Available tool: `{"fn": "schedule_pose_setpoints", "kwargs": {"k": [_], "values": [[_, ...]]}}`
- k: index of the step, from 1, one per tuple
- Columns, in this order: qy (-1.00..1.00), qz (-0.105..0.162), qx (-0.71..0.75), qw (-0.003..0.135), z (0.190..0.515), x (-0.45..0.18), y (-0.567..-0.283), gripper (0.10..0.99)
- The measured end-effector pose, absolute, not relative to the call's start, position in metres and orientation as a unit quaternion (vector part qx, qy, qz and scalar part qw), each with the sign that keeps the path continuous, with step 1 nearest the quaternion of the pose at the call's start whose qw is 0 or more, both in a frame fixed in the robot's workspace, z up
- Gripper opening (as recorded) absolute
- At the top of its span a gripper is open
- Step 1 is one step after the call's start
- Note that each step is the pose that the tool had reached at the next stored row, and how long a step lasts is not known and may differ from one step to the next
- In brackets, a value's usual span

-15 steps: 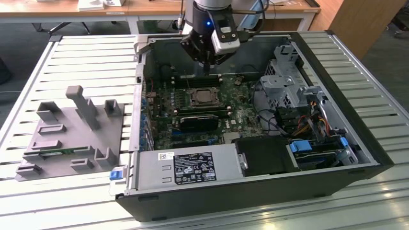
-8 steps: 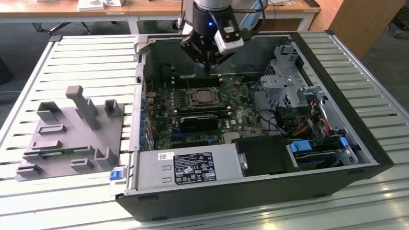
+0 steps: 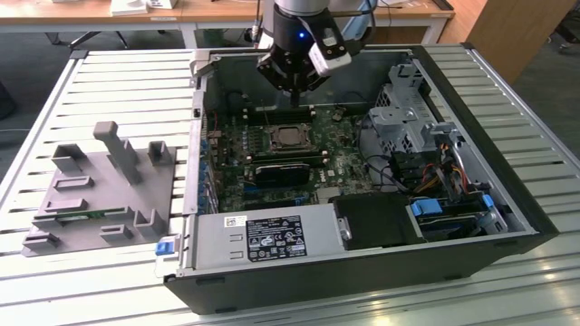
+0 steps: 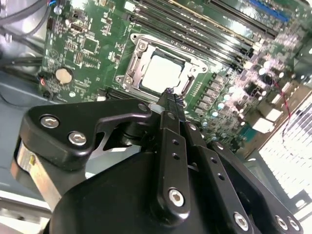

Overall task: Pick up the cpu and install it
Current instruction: 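Install the first cpu locking lever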

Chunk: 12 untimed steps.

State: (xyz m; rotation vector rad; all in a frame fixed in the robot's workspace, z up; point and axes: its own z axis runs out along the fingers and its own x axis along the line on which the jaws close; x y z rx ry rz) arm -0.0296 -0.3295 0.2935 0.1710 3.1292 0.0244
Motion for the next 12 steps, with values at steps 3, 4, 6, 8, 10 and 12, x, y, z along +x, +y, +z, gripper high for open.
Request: {"fn": "schedule_pose_setpoints", "kwargs": {"k": [3, 4, 6, 8, 10, 12], "values": [[1.000, 0.008, 0.028, 0.004, 0.293, -0.030, -0.330, 0.106], [1.000, 0.008, 0.018, 0.004, 0.293, -0.030, -0.330, 0.106], [1.000, 0.008, 0.002, 0.005, 0.292, -0.030, -0.330, 0.106], [1.000, 0.009, -0.009, 0.005, 0.290, -0.030, -0.330, 0.106], [1.000, 0.011, -0.011, 0.005, 0.289, -0.034, -0.330, 0.106], [1.000, 0.010, -0.011, 0.006, 0.288, -0.043, -0.329, 0.106]]}}
